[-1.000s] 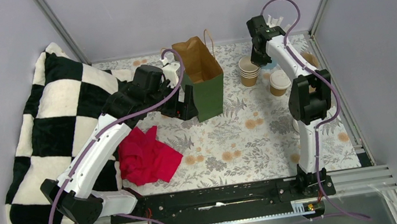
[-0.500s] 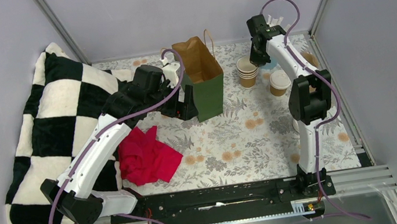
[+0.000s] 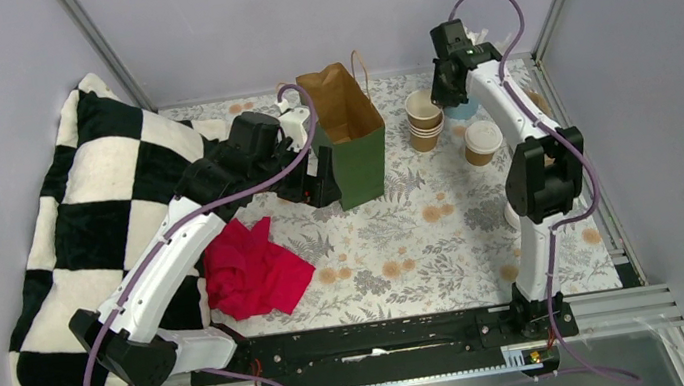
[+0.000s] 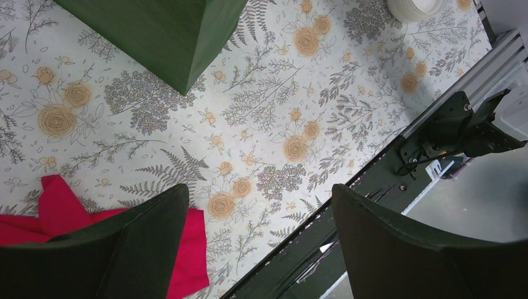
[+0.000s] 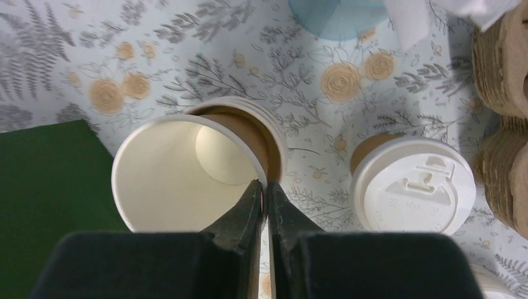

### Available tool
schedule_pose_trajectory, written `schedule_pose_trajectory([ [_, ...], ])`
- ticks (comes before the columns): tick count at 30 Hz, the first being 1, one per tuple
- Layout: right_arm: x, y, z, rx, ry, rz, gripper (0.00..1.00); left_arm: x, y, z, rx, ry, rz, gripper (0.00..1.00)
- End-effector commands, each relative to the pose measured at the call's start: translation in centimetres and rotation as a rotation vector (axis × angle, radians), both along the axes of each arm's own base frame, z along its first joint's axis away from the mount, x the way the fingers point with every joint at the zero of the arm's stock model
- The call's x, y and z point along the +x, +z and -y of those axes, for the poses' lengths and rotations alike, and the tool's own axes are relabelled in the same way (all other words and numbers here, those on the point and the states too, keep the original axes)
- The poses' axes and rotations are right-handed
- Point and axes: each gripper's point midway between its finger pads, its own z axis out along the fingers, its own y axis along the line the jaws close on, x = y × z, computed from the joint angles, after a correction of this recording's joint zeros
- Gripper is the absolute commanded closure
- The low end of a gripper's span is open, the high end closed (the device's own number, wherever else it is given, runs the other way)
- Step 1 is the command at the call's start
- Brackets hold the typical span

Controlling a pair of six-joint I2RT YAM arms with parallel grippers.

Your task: Pack the takeout coffee

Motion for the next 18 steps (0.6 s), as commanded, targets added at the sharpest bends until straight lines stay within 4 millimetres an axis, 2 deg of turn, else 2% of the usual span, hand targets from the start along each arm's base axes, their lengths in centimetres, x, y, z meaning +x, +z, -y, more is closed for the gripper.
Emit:
schedule_pose_trajectory([
  [1, 0.8, 7.0, -1.0, 0.057, 0.035, 0.144, 1.0, -0.3, 2.5, -0.1, -0.044, -0.018, 0.067, 0.11],
  [4, 0.0, 10.0, -0.6, 0.055, 0.037, 0.201, 1.0, -0.3, 2.5, -0.1, -0.044, -0.015, 0.067, 0.11],
  [5, -0.6, 10.5, -0.4, 0.045, 0.04, 0.197, 1.0, -0.3, 2.4, -0.1, -0.044, -0.015, 0.065, 0.11],
  [8, -3.3, 10.4, 0.3, 0.015, 0.063, 0.137, 1.0, -0.3, 2.4, 0.0, -0.047, -0.019, 0.059, 0.11],
  [10, -6.1, 10.5, 0.6, -0.001, 0.092, 0.119, 1.0, -0.3, 2.3, 0.2, -0.053, -0.02, 0.057, 0.11],
  [12, -8.9, 9.7, 0.5, -0.007, 0.15, 0.103, 1.0, -0.3, 2.3, 0.3, -0.058, -0.025, 0.052, 0.11],
  [14, -12.1, 7.9, -0.3, 0.009, 0.234, 0.066, 1.0, -0.4, 2.1, 0.6, -0.063, -0.032, 0.045, 0.11],
  [18, -18.2, 4.0, -3.5, 0.069, 0.357, 0.021, 1.0, -0.8, 1.8, 1.5, -0.067, -0.06, 0.034, 0.11],
])
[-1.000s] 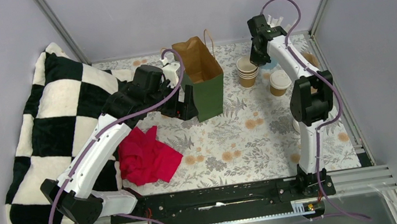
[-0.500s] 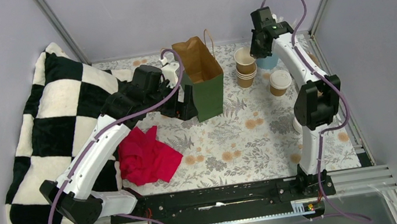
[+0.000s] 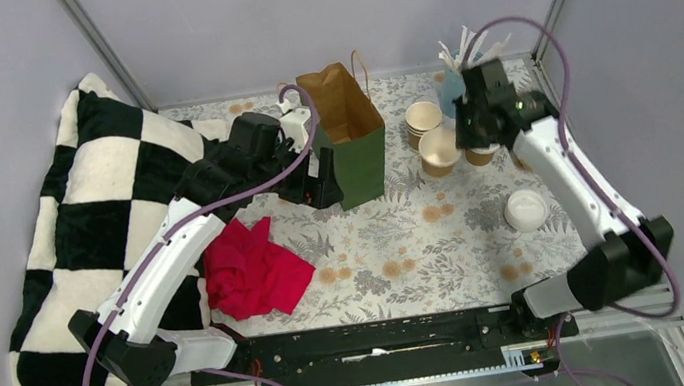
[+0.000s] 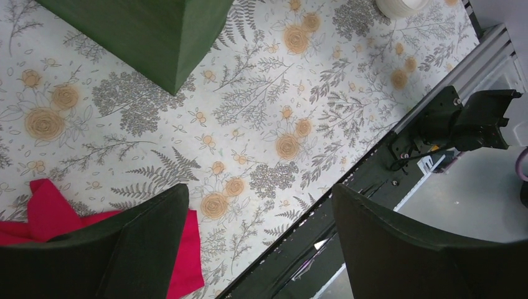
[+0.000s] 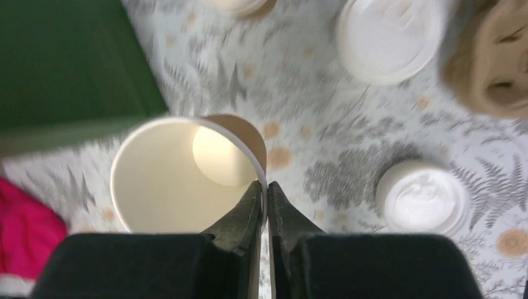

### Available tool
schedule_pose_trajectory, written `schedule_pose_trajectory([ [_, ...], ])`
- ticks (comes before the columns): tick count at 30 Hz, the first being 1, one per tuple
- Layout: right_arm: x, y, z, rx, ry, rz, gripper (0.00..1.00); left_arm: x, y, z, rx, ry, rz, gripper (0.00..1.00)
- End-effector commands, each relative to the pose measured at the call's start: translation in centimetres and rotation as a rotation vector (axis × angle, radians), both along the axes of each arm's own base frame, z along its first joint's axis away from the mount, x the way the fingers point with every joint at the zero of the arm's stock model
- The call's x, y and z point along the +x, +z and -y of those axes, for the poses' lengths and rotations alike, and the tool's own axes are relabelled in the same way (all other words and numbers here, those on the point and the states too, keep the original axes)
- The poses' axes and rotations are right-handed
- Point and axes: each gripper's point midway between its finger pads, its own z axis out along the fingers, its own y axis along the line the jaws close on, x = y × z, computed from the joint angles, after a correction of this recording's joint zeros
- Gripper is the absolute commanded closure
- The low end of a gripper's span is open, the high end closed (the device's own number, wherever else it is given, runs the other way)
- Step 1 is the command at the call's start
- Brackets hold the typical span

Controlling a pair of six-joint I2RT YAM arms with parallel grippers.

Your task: Pack the takeout coffee

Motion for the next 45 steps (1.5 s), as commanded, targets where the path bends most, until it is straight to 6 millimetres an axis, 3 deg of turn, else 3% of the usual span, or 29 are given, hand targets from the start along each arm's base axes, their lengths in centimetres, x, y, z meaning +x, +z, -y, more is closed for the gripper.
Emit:
schedule_pose_trajectory([
  [1, -6.1, -3.9, -4.6, 0.056, 0.197, -0.047, 1.0, -0.3, 1.4, 1.4, -0.051, -0.046, 0.037, 0.11],
  [5, -10.2, -6.7, -8.4, 0.133, 0.25, -0.033, 1.0, -0.5, 1.2, 1.8, -0.047, -0.06, 0.035, 0.11],
  [10, -12.6, -10.4, -10.0, 0.086, 0.263, -0.078, 1.0, -0.8, 1.4, 2.1, -0.047, -0.073, 0.042, 0.11],
  [27, -13.0, -12.4, -10.4, 0.03, 0.269, -0.107, 0.86, -1.0, 1.5, 1.9, -0.024, -0.077, 0.066, 0.11],
  [31, -13.0, -12.4, -10.7, 0.031, 0.278, -0.127, 0.72, -1.0, 1.5, 1.8, -0.021, -0.076, 0.072, 0.11],
  [34, -12.6, -10.7, -10.6, 0.035, 0.27, -0.092, 0.57, -0.9, 1.4, 1.7, -0.014, -0.074, 0.072, 0.11],
  [38, -11.2, -7.0, -8.4, -0.013, 0.195, -0.01, 0.45, -1.0, 1.2, 1.8, -0.01, -0.076, 0.068, 0.11],
  [42, -8.6, -4.7, -2.7, 0.024, 0.001, 0.013, 0.41, -1.0, 1.1, 1.8, -0.01, -0.079, 0.066, 0.1],
  [45, -7.2, -5.5, 2.0, 0.085, -0.145, -0.032, 0.4, -1.0, 1.0, 1.8, -0.005, -0.08, 0.068, 0.1],
])
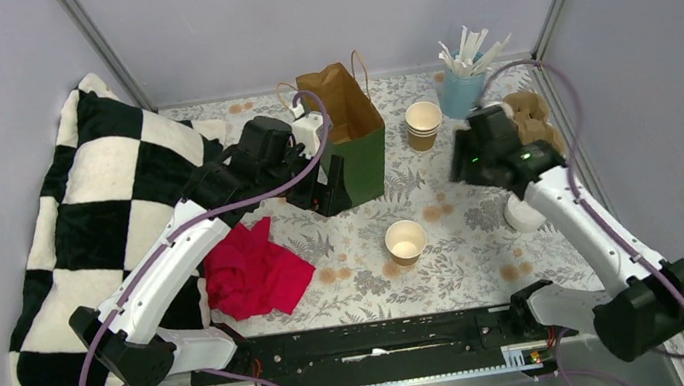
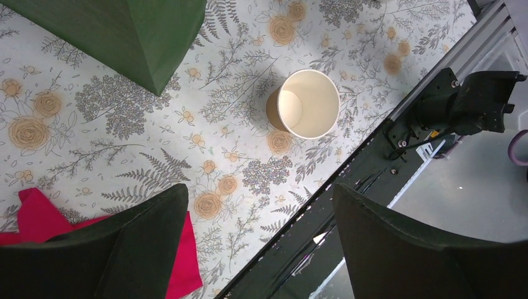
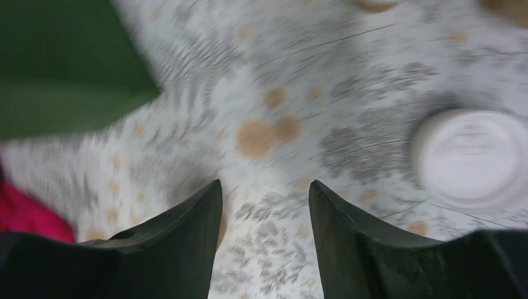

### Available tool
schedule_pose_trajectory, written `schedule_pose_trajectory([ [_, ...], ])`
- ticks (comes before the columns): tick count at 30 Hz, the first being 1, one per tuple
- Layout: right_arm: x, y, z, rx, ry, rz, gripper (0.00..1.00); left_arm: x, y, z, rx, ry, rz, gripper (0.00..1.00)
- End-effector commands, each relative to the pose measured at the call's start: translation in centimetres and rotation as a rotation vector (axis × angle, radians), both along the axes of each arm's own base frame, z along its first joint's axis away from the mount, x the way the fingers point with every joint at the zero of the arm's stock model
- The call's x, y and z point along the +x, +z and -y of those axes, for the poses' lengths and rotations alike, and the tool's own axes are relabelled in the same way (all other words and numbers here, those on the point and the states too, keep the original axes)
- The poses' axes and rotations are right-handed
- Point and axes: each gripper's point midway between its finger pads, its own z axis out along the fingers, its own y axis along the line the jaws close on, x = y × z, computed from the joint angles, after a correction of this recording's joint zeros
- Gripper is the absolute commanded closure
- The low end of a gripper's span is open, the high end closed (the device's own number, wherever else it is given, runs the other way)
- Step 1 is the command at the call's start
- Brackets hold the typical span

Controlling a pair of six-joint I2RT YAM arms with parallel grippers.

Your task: Pack the takeout coffee

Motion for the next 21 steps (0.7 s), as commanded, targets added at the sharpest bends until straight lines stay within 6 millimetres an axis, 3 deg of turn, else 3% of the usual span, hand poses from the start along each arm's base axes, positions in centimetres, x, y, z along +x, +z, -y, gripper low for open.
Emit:
schedule_pose_trajectory([
  [1, 1.2, -0.4, 7.6, 0.032, -0.216, -0.072, 0.4, 0.6, 1.2, 0.3, -0.015, -0.009, 0.06, 0.1],
  [5, 1.4, -3.9, 12.0, 0.057, -0.35, -0.234, 0.41, 0.6, 1.3, 0.0, -0.006, -0.004, 0.073, 0.1],
  [8, 1.2, -6.4, 13.5, 0.083, -0.395, -0.338, 0.43, 0.6, 1.3, -0.1, -0.002, -0.002, 0.077, 0.1],
  [18, 0.6, -10.4, 15.5, 0.058, -0.423, -0.439, 0.66, 0.7, 1.1, -0.4, 0.013, 0.002, 0.082, 0.09],
  [21, 0.6, -10.7, 15.6, 0.052, -0.427, -0.446, 0.67, 0.8, 1.2, -0.3, 0.014, 0.003, 0.084, 0.09],
])
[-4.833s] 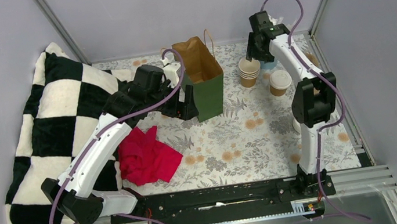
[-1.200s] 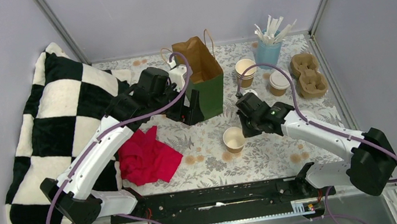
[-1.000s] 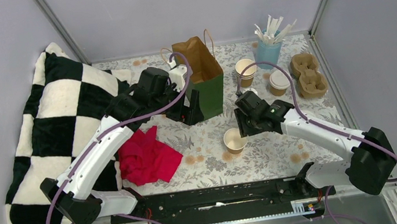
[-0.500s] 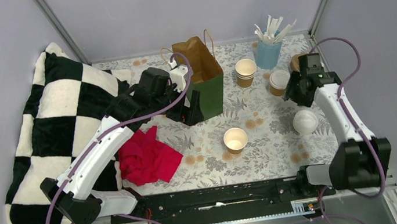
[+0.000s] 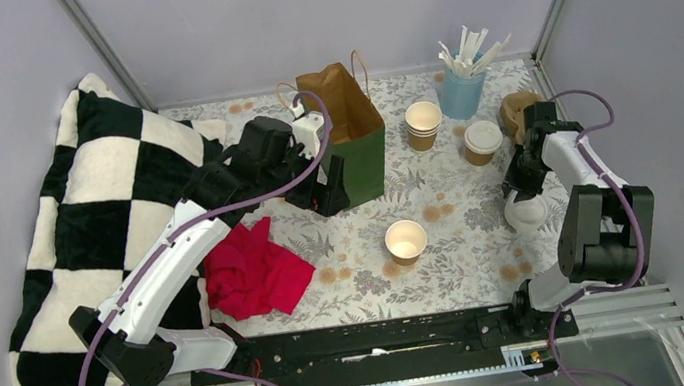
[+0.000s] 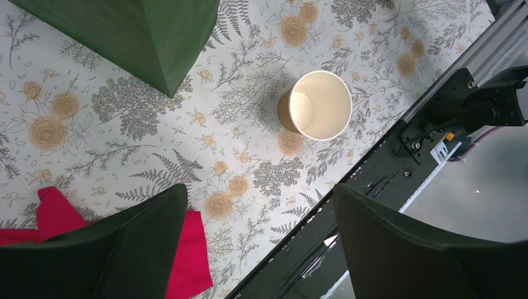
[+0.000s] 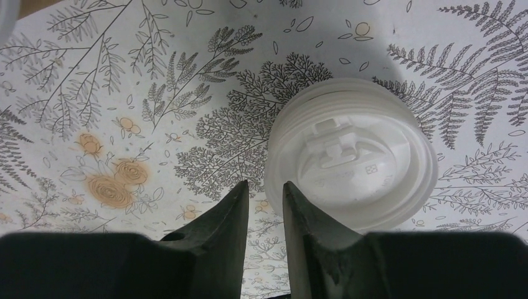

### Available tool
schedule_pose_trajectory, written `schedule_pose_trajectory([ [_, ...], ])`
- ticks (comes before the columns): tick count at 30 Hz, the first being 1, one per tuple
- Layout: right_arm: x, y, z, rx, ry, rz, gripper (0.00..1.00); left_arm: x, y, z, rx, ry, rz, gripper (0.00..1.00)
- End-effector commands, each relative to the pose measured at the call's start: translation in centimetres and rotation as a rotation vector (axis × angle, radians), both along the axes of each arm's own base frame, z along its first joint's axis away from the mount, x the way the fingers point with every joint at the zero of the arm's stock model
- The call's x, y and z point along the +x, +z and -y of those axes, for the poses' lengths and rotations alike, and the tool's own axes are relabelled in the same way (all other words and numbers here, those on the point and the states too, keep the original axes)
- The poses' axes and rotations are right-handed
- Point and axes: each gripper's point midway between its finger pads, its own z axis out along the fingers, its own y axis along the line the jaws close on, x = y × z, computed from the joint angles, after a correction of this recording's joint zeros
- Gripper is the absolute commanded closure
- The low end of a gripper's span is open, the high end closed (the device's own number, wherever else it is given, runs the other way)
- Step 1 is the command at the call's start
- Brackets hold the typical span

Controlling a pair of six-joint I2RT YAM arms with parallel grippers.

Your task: Pack the takeout coffee

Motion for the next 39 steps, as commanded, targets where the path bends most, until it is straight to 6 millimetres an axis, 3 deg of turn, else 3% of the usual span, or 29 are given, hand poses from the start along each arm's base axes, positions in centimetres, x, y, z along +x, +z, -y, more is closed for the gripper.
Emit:
schedule_pose_trajectory([
  [1, 0.2, -0.4, 0.1, 0.005, 0.018, -0.003, 0.67, 0.3, 1.3, 0.0, -0.013, -0.006, 0.054, 0.09],
  [13, 0.4, -1.4, 0.0, 0.016, 0.011, -0.024, 0.74, 0.3, 1.3, 0.0, -0.011, -0.007, 0.054, 0.09],
  [25, -0.1, -1.2, 0.1, 0.004, 0.006, -0.019, 0.97, 0.2, 1.2, 0.0, -0.012, -0.011, 0.053, 0.09],
  [39, -0.1, 2.5, 0.9, -0.053, 0.004, 0.034, 1.0, 0.1, 1.3, 0.2, -0.014, -0.016, 0.055, 0.09],
])
